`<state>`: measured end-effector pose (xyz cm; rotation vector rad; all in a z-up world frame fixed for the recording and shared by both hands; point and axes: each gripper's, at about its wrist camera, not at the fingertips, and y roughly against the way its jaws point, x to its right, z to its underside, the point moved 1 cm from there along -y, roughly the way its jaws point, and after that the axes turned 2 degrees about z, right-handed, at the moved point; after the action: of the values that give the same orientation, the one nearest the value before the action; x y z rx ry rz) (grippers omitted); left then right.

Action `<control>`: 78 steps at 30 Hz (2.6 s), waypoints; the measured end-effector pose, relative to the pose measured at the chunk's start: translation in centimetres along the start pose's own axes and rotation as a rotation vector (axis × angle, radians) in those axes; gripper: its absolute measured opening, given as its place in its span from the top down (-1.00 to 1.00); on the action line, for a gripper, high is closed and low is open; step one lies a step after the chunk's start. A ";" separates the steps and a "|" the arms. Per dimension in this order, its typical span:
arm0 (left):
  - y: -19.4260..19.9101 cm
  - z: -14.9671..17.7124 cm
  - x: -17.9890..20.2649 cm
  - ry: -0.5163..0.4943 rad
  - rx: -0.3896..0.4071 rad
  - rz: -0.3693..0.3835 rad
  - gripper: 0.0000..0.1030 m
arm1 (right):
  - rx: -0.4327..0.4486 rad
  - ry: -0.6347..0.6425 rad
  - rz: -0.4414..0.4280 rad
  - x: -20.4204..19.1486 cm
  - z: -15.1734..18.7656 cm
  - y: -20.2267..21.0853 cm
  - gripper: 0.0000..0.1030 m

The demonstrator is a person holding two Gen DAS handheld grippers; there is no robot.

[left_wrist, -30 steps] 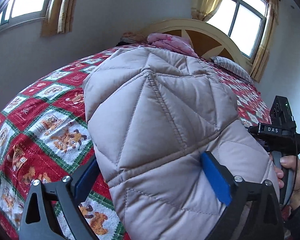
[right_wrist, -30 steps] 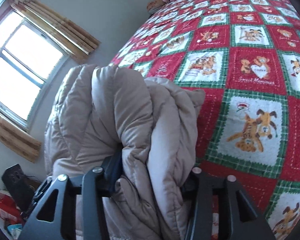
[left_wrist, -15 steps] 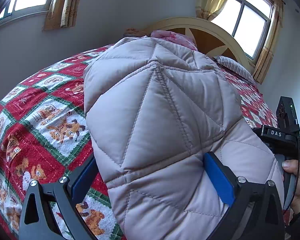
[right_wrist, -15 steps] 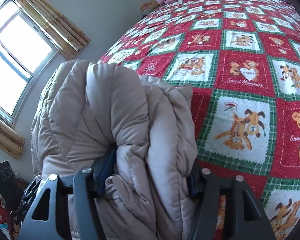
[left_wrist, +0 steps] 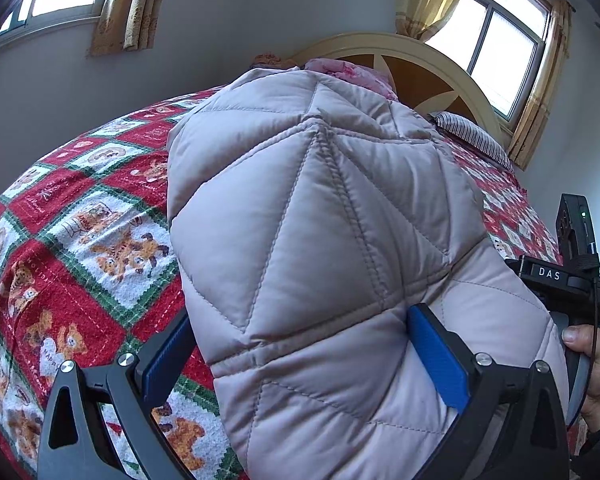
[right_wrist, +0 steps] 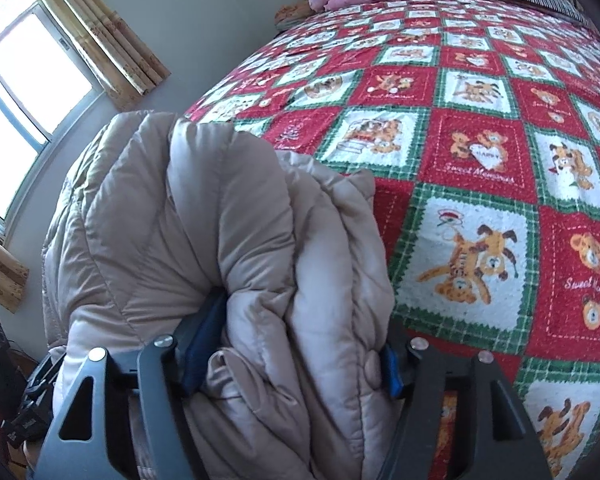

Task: Fold large clothes

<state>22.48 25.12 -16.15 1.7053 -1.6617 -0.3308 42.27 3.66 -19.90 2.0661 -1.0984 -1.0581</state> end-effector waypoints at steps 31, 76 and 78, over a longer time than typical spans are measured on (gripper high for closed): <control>17.5 0.3 8.1 -0.193 0.278 -0.113 -0.98 | 0.378 0.185 0.093 -10.7 7.6 18.9 -0.88; 17.2 0.3 7.7 -0.173 0.299 -0.139 -0.98 | 0.440 0.189 0.062 -11.0 8.8 21.1 -0.88; 17.4 0.2 7.6 -0.177 0.305 -0.154 -0.98 | 0.446 0.196 0.061 -11.2 8.9 21.2 -0.89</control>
<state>10.18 19.44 -2.90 2.0890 -1.7832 -0.3214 22.17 1.56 -4.21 2.3966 -1.3773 -0.5998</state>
